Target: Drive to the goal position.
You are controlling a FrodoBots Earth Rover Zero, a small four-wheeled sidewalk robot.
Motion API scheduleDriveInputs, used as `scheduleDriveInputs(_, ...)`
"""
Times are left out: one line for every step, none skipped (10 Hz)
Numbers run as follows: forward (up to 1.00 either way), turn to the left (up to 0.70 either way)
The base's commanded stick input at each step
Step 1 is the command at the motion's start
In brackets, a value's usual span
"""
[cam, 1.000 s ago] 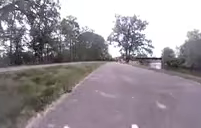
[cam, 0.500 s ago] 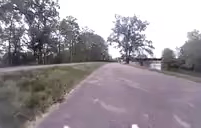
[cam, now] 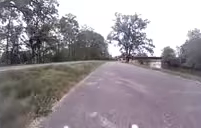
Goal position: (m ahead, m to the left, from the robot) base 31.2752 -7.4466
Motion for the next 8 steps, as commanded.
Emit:
scheduleDriveInputs(1.00, 0.00)
scheduleDriveInputs(1.00, 0.00)
scheduleDriveInputs(1.00, 0.00)
scheduleDriveInputs(1.00, 0.00)
scheduleDriveInputs(1.00, 0.00)
scheduleDriveInputs(1.00, 0.00)
scheduleDriveInputs(1.00, 0.00)
scheduleDriveInputs(1.00, 0.00)
